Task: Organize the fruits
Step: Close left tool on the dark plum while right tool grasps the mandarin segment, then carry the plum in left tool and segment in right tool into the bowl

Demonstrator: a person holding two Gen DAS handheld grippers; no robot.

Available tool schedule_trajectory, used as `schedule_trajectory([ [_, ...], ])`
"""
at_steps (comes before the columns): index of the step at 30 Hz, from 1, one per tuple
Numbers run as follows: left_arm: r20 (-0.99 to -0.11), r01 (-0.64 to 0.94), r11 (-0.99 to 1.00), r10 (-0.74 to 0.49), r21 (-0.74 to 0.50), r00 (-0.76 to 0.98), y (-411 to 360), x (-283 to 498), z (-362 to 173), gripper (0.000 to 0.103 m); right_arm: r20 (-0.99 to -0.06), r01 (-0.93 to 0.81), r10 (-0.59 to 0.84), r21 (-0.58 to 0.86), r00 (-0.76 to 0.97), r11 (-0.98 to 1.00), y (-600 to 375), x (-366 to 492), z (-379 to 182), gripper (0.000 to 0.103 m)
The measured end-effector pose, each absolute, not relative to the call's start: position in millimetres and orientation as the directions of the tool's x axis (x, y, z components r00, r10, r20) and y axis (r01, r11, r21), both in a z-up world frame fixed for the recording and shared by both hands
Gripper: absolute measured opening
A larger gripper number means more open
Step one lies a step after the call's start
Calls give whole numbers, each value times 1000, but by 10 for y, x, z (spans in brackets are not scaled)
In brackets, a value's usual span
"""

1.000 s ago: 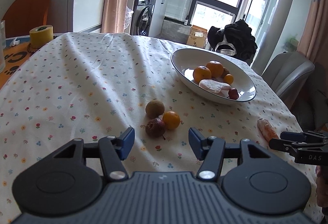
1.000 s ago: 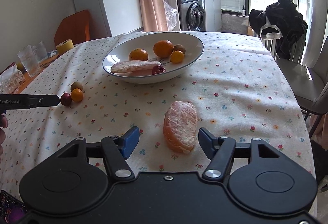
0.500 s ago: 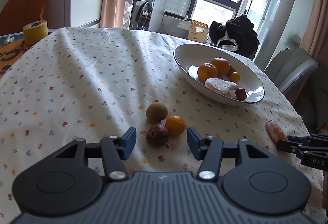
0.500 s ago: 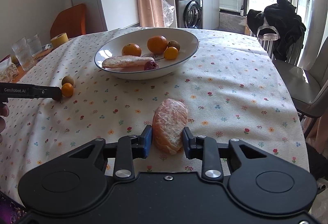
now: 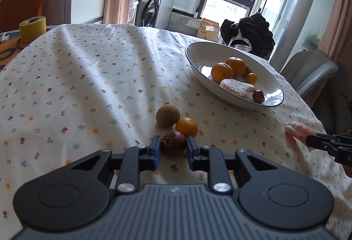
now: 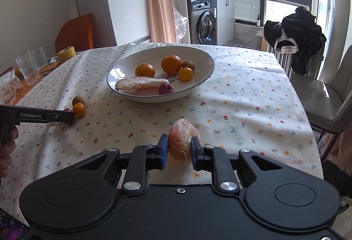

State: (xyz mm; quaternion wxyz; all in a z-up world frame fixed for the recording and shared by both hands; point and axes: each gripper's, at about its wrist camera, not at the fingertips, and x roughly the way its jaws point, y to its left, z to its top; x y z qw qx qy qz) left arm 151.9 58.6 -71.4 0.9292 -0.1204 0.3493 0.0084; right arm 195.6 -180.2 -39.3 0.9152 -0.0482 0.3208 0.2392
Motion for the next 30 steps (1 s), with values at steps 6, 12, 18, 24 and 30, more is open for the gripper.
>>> schedule_trajectory([
  [6, -631, -98, 970, -66, -221, 773, 574, 1441, -610, 22, -593, -473, 419, 72, 688, 878, -1788, 1931, -322, 17],
  [12, -610, -86, 971, -71, -223, 789, 536, 1392, -487, 22, -575, -485, 438, 79, 691, 871, -1745, 1915, -256, 15],
  [18, -590, -67, 972, -82, -226, 804, 459, 1355, -387, 22, -550, -497, 456, 85, 699, 864, -1706, 1898, -175, 14],
  [24, -573, -46, 974, -93, -224, 814, 380, 1365, -300, 22, -522, -505, 470, 84, 712, 859, -1673, 1908, -67, 13],
  [30, -559, -27, 976, -102, -218, 823, 306, 1417, -223, 22, -498, -517, 485, 84, 719, 852, -1623, 1962, 18, 13],
])
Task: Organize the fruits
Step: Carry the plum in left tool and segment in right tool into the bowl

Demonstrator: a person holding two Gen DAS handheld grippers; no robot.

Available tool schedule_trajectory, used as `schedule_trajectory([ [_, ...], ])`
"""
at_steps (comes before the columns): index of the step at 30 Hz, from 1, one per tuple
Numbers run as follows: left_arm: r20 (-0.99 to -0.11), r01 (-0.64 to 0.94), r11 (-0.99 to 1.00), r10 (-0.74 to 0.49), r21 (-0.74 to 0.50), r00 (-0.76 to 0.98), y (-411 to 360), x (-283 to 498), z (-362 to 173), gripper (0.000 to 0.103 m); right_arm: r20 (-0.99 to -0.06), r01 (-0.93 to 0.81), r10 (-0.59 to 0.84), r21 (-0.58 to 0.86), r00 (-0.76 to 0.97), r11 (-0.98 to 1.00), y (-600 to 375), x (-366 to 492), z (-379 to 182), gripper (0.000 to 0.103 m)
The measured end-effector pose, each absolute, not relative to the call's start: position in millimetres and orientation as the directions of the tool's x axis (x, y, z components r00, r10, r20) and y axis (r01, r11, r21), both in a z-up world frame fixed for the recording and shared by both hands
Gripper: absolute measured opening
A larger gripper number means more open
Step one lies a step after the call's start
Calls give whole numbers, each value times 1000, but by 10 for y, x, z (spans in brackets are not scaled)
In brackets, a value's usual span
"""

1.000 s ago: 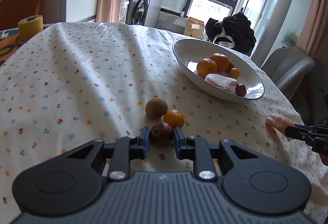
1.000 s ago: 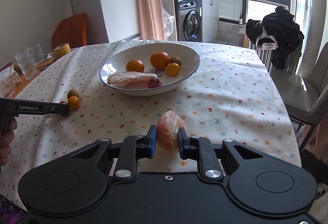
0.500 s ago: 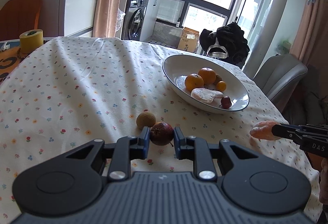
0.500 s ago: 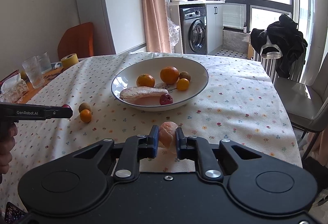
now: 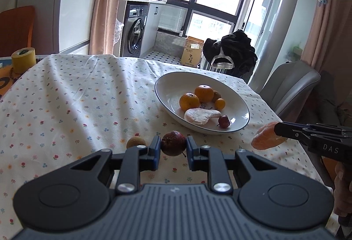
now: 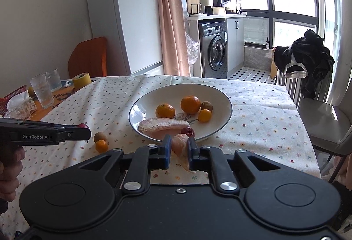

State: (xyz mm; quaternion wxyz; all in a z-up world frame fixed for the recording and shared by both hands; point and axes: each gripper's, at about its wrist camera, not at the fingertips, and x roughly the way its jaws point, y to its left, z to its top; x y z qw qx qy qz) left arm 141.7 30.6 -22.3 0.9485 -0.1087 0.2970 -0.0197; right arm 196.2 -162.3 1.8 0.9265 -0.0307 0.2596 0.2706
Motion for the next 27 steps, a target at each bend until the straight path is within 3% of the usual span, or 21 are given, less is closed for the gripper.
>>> schedule_trajectory([
  [27, -569, -10, 983, -97, -182, 817, 125, 2006, -145, 22, -457, -527, 519, 123, 723, 841, -1482, 2545, 62, 13],
])
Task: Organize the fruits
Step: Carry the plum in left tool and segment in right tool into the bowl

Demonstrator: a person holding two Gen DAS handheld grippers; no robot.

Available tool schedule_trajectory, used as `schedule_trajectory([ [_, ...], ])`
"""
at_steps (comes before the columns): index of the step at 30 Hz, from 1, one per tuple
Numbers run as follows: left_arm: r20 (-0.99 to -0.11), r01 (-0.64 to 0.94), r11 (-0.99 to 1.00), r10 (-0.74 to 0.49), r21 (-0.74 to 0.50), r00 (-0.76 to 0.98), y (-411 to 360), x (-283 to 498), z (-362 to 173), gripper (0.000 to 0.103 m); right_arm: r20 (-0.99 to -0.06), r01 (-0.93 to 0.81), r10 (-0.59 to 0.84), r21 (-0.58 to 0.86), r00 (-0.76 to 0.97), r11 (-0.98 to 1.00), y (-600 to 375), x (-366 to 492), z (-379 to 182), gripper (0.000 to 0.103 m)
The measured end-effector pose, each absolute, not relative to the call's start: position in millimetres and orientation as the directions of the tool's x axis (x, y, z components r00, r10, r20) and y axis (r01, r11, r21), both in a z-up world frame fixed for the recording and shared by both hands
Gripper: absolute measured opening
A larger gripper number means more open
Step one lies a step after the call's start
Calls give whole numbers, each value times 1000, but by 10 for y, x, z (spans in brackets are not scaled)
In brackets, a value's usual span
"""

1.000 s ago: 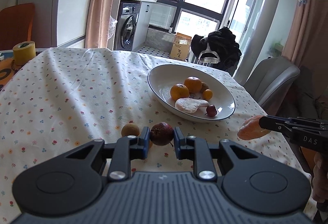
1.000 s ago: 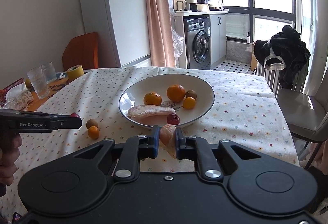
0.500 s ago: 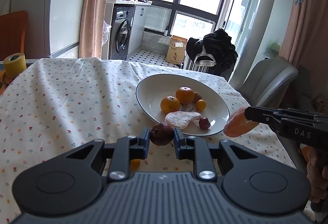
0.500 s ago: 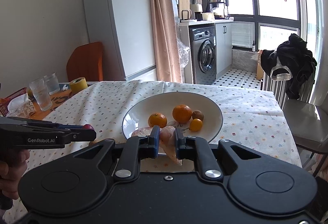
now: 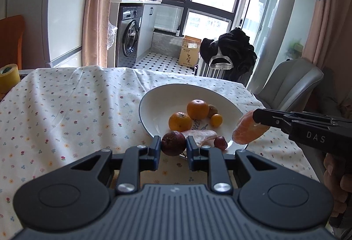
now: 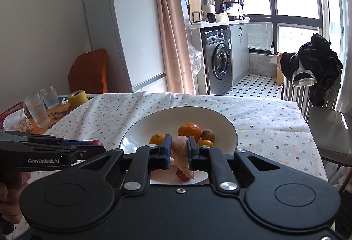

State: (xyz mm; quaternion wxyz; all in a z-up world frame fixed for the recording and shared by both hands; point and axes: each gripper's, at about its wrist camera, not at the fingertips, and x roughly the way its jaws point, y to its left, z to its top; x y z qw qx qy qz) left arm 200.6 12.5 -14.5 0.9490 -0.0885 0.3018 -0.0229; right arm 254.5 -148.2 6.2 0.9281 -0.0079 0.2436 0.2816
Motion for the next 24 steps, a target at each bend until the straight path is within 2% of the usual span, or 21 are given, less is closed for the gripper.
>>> schedule_trajectory([
  [15, -590, -10, 987, -87, -159, 803, 37, 2309, -106, 22, -456, -519, 516, 131, 725, 845, -1406, 2888, 17, 15],
  [20, -599, -5, 987, -93, -160, 795, -3, 2418, -112, 23, -443, -501, 511, 150, 737, 853, -1471, 2894, 17, 32],
  [24, -607, 14, 987, -110, -161, 787, -70, 2512, -121, 23, -442, -488, 501, 152, 744, 860, -1556, 2867, 25, 37],
])
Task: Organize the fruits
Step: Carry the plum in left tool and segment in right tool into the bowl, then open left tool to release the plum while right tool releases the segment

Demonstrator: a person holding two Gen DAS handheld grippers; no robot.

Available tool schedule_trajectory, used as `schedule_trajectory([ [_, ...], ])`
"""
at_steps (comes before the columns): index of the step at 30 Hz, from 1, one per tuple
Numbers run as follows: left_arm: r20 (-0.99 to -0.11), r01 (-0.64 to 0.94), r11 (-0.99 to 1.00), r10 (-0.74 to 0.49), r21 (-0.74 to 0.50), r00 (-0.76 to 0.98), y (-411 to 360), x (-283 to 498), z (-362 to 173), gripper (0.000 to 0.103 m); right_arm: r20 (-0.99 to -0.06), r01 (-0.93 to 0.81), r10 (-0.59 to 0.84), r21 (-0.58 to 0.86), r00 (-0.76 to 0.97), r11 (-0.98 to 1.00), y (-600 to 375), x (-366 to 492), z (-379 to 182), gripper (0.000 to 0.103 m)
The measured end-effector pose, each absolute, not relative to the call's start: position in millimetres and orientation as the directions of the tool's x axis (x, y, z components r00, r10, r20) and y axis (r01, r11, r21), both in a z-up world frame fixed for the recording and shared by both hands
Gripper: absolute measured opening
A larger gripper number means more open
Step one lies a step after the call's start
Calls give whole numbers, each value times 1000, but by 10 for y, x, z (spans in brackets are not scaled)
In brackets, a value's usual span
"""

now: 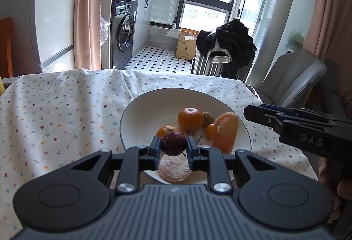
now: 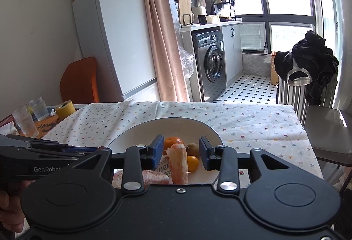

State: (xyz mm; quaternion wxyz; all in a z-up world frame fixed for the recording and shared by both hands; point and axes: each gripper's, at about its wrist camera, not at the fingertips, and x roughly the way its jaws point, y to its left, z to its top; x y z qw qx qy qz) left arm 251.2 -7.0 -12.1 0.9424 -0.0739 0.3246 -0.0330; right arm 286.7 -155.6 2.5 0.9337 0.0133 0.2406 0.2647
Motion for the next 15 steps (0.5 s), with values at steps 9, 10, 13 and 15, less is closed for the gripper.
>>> schedule_trajectory([
  [9, -622, -16, 985, -97, -174, 777, -55, 2573, -91, 27, -465, -491, 513, 178, 722, 853, -1635, 2805, -13, 42],
  [10, -625, -20, 985, -93, -172, 775, -47, 2565, -88, 27, -467, -492, 514, 180, 719, 852, -1632, 2799, -18, 42],
  [13, -628, -33, 986, -79, -164, 774, -5, 2518, -72, 30, -475, -499, 521, 185, 709, 847, -1610, 2771, -26, 44],
  [15, -628, -37, 985, -78, -167, 774, 22, 2475, -59, 31, -475, -507, 528, 186, 704, 842, -1600, 2739, -20, 47],
])
